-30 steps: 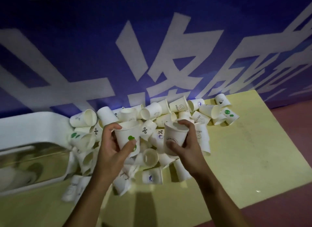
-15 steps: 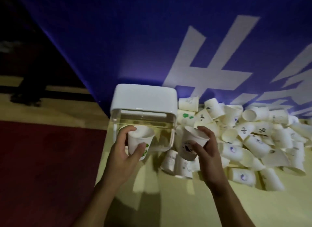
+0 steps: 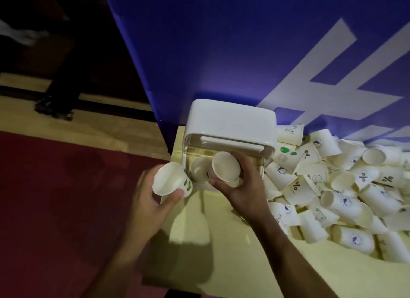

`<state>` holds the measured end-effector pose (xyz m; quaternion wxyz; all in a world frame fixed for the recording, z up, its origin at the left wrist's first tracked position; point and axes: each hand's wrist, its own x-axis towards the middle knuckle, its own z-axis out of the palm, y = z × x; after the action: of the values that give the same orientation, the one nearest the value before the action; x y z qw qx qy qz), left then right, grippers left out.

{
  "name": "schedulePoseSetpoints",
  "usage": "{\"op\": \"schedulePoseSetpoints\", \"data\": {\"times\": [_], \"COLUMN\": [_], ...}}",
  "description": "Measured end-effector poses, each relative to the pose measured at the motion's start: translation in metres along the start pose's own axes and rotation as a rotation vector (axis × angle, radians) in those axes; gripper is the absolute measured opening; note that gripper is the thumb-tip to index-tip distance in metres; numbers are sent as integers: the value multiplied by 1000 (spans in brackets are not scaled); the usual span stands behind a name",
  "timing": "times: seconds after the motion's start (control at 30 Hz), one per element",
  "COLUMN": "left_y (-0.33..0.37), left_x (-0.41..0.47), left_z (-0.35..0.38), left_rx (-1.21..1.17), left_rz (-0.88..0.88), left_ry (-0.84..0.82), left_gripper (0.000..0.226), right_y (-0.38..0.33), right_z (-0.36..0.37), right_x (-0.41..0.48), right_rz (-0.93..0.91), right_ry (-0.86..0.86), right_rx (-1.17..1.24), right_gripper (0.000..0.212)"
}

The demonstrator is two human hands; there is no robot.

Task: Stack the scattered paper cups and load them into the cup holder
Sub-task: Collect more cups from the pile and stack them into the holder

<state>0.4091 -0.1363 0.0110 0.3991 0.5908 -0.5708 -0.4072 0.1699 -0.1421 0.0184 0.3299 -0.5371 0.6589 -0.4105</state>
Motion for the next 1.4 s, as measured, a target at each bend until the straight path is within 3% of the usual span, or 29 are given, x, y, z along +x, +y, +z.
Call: {"op": "schedulePoseSetpoints", "data": {"times": [0.37,0.5,0.67,0.77,0.9,1.03,1.2,1.4], "left_y": [-13,-15,-14,-18,-15,1,11,-4], "left_x": [-5,-3,4,11,19,31,45,52], "left_z": [-10,-10,-8,-4,5,23,50,62], "left_rx": [6,17,-24,-20,-11,21,112,154], "left_rz": [-37,-37,-42,-31,4,88,174,129], "left_ry": [53,31,17,6,-5,-65,-115,-144], "left_gripper": [71,72,72,74,74,72,71,73], "right_y": [33,46,58,56,33,1,-5,15], "right_z": [60,72,76,76,66,46,36,40], "right_x": [9,12,13,14,5,-4,0,3], "right_rz": [-65,-60,-38,-11,99,55,0,23], "right_ry": [-17,-96,-102,-128,-17,48,16,-7], "right_rx": [-204,-299,-334,-331,-114,152,163,127], "right_gripper": [82,89,71,71,56,39,36,38]}}
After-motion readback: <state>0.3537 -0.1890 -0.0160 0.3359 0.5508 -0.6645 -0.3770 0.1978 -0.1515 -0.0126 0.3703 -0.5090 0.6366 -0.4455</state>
